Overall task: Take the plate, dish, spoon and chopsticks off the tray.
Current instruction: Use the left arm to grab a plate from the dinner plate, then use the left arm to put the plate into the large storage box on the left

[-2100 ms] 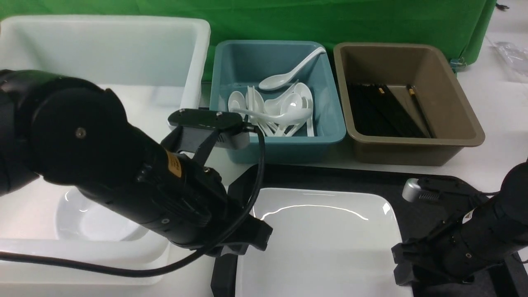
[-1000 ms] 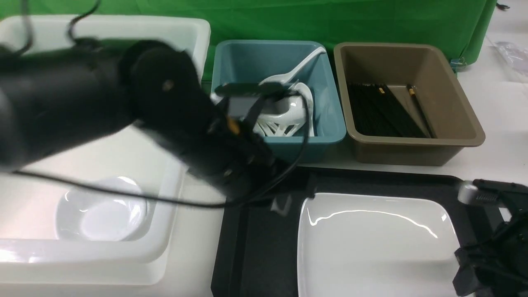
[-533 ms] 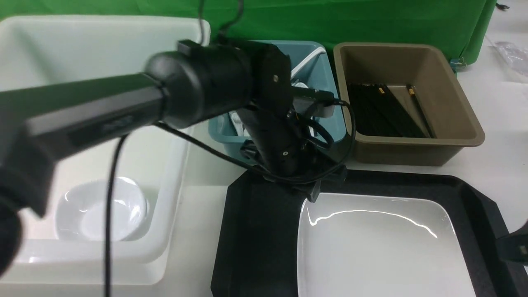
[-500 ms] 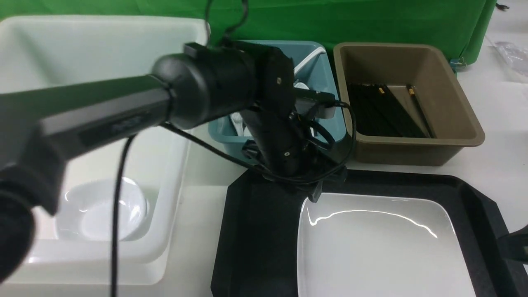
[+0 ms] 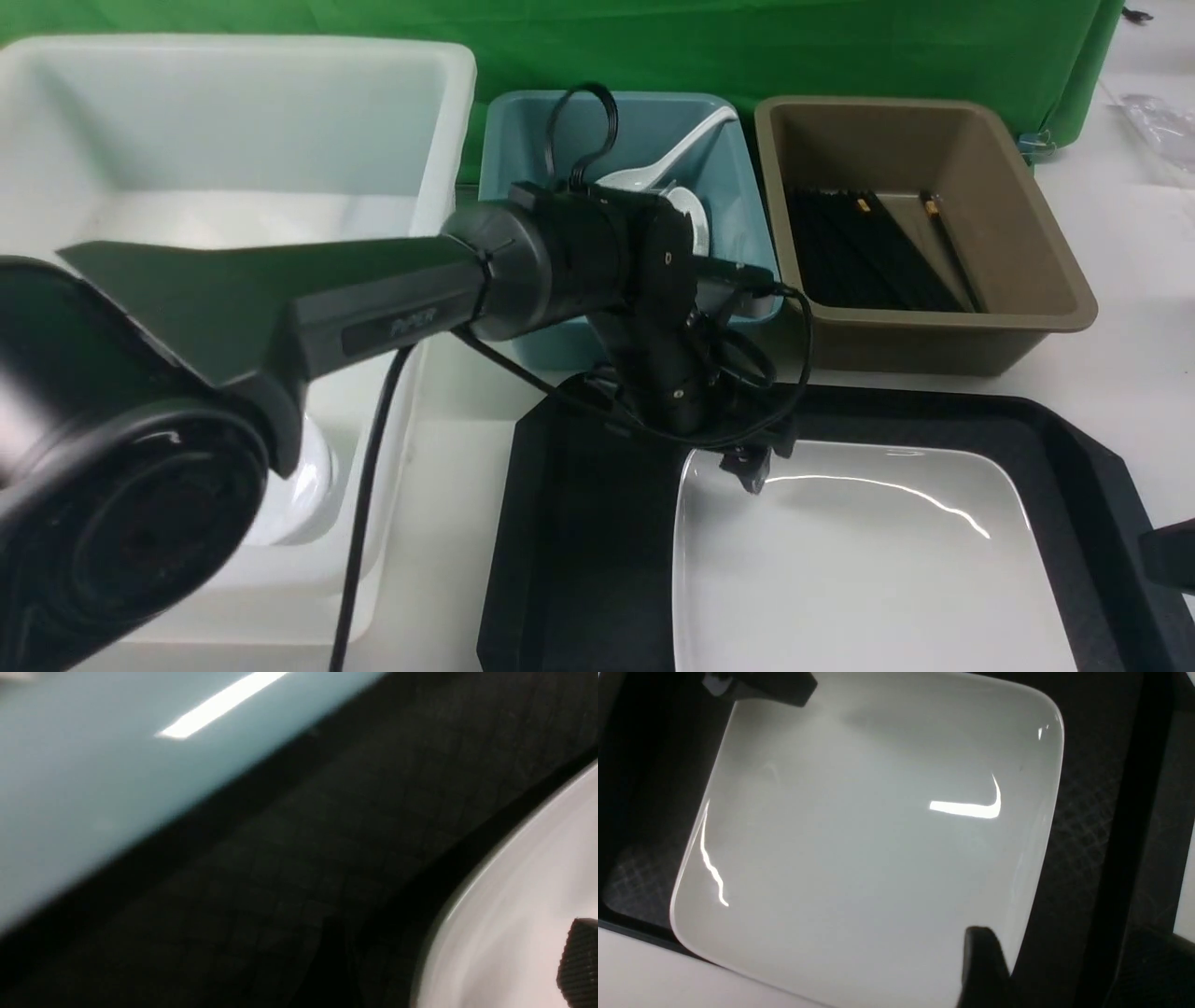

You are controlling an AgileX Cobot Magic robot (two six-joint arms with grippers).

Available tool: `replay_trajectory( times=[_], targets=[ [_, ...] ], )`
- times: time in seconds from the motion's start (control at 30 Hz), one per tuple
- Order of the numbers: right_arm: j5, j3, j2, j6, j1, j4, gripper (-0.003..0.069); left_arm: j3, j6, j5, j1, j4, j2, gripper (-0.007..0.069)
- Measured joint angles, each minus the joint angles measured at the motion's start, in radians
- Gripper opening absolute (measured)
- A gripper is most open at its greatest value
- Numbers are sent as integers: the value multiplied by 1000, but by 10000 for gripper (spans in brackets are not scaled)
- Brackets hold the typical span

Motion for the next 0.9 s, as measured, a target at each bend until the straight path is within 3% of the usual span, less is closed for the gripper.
replay_trajectory(
  times=[0.2,0.37,0.73,0.9],
  targets=[
    [-11,0,0,0,0,0,416,-6,21,-4,0,-86,21,458],
    [-22,0,0,0,0,0,416,-7,20,0,1,-121,30,165],
    [-38,0,0,0,0,0,416,-8,18,38,0,-157,-4,124],
    [-38,0,0,0,0,0,415,-8,21,97,0,-126,-119,49]
  ],
)
